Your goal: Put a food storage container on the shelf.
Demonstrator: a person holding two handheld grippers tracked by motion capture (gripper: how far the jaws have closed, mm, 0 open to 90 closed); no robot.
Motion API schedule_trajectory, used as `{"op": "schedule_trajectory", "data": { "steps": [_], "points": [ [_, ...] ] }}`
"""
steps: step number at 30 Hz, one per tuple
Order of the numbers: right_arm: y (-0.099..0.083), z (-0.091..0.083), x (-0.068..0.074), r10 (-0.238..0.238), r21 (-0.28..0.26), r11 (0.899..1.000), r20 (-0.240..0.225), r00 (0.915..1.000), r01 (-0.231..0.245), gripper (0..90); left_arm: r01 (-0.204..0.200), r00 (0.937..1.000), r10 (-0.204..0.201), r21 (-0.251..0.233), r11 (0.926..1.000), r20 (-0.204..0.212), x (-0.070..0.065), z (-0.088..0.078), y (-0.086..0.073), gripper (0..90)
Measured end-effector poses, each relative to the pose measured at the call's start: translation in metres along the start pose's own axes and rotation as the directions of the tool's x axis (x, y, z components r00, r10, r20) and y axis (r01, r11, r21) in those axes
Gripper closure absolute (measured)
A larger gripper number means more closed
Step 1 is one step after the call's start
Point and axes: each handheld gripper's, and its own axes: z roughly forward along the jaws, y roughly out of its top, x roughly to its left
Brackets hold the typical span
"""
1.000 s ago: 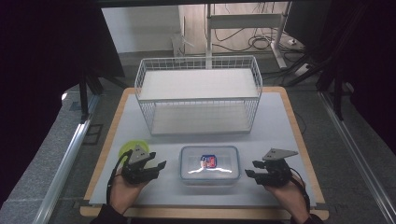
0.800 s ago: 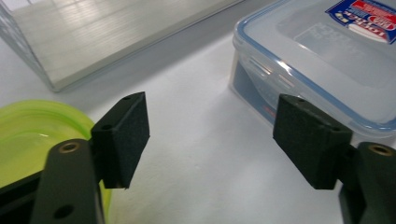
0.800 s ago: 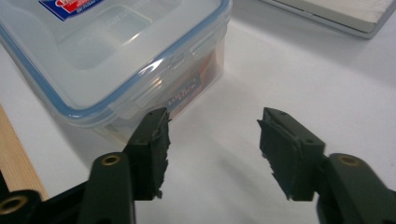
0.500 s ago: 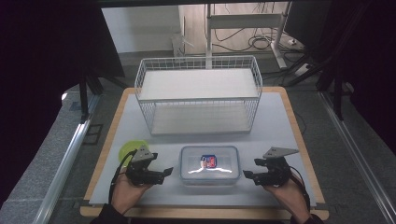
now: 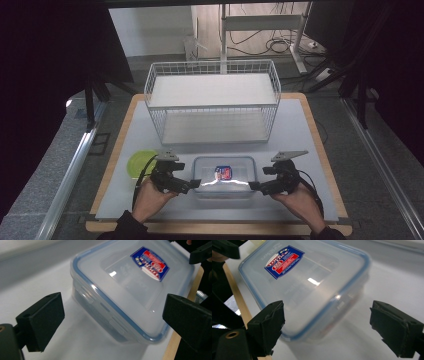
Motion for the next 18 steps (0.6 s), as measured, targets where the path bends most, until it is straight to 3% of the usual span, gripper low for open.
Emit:
{"op": "schedule_trajectory", "data": {
  "steps": [3, 4, 7, 9, 11, 13, 14, 15, 18],
  "points": [
    [0.005, 0.009, -0.002, 0.016, 0.021, 1.000, -0.027, 0.9995, -0.015, 11.2, 0.014, 0.9995, -0.015, 0.038, 0.9992, 0.027, 0.003, 0.014, 0.003, 2.9],
    [0.006, 0.013, -0.003, 0.035, 0.034, 0.999, -0.056, 0.9978, -0.033, 11.2, 0.024, 0.9984, -0.026, 0.042, 0.9988, 0.051, 0.004, 0.018, 0.003, 1.7],
    [0.010, 0.022, -0.006, 0.077, 0.058, 0.996, -0.095, 0.9925, -0.072, 9.2, 0.054, 0.9910, -0.062, 0.067, 0.9963, 0.119, 0.007, 0.027, 0.005, 0.0],
    [0.011, 0.025, -0.009, 0.103, 0.072, 0.993, -0.122, 0.9871, -0.095, 7.5, 0.088, 0.9858, -0.098, 0.078, 0.9930, 0.137, 0.010, 0.031, 0.006, 0.0],
    [0.011, 0.030, -0.013, 0.144, 0.092, 0.987, -0.147, 0.9785, -0.132, 5.8, 0.098, 0.9818, -0.109, 0.079, 0.9921, 0.155, 0.012, 0.031, 0.004, 0.0],
    [0.010, 0.029, -0.015, 0.159, 0.095, 0.985, -0.158, 0.9745, -0.145, 8.2, 0.094, 0.9829, -0.106, 0.083, 0.9921, 0.150, 0.010, 0.031, 0.004, 0.0],
    [0.010, 0.027, -0.015, 0.167, 0.096, 0.984, -0.160, 0.9730, -0.153, 10.4, 0.073, 0.9867, -0.085, 0.087, 0.9935, 0.138, 0.008, 0.029, 0.004, 0.0],
    [0.009, 0.025, -0.014, 0.167, 0.093, 0.984, -0.156, 0.9734, -0.154, 13.2, 0.046, 0.9917, -0.056, 0.084, 0.9954, 0.116, 0.004, 0.026, 0.005, 0.1],
    [0.006, 0.019, -0.009, 0.161, 0.070, 0.986, -0.139, 0.9771, -0.152, 19.4, 0.030, 0.9936, -0.036, 0.055, 0.9980, 0.107, 0.001, 0.019, 0.001, 5.6]
  ]
}}
